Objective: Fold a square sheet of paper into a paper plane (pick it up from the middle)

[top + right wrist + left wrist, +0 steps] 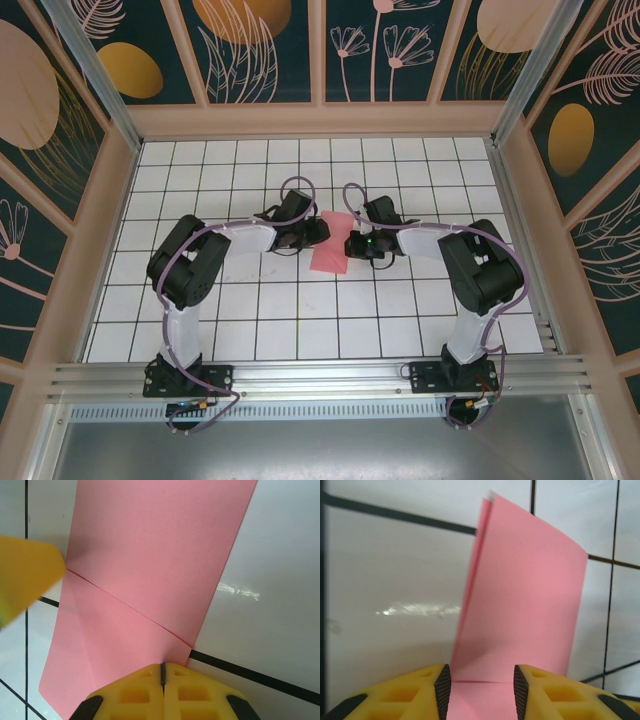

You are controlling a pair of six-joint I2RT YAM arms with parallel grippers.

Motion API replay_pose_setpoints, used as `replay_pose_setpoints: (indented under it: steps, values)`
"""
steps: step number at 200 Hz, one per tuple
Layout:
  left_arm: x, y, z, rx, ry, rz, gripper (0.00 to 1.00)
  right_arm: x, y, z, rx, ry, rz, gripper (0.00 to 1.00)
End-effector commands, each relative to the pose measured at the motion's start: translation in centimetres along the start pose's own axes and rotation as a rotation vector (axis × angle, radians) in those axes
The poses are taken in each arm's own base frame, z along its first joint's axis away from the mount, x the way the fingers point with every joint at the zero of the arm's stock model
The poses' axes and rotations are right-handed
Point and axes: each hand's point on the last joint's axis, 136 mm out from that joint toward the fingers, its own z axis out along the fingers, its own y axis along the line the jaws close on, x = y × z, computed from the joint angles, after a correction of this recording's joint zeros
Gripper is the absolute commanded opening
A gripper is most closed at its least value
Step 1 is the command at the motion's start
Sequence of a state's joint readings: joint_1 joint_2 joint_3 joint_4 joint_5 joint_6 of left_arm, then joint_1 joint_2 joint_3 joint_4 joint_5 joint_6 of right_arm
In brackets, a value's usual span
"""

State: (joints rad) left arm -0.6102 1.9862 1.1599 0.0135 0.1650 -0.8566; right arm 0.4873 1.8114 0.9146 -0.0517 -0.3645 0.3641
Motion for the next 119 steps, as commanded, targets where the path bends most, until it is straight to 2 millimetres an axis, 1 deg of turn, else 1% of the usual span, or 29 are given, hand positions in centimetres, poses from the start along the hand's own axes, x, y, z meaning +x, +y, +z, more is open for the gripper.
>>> replay_pose_setpoints:
  steps: [1, 15, 47, 61, 89, 119]
  values:
    - [-1.3, -1.1, -1.4, 0.047, -0.028, 0.044, 0.37, 4.6, -5.4, 1.2, 0.207, 0.136, 0.056, 0.06]
    - [-0.6, -2.4, -1.7, 0.119, -0.01, 0.056, 0.32, 4.5, -5.3, 1.1, 0.201, 0.133, 0.058, 0.06]
    - [1.4, -3.0, -1.4, 0.161, 0.038, 0.071, 0.2, 4.3, -5.0, 1.0, 0.19, 0.128, 0.057, 0.06]
    - [2.2, -2.8, -0.9, 0.158, 0.058, 0.073, 0.17, 4.2, -4.8, 1.0, 0.185, 0.125, 0.057, 0.06]
    - [2.9, -2.0, 0.0, 0.136, 0.083, 0.061, 0.13, 3.6, -4.4, 0.9, 0.172, 0.118, 0.054, 0.06]
    - [3.1, -0.8, 0.6, 0.084, 0.09, 0.042, 0.11, 2.5, -3.1, 0.4, 0.128, 0.093, 0.039, 0.06]
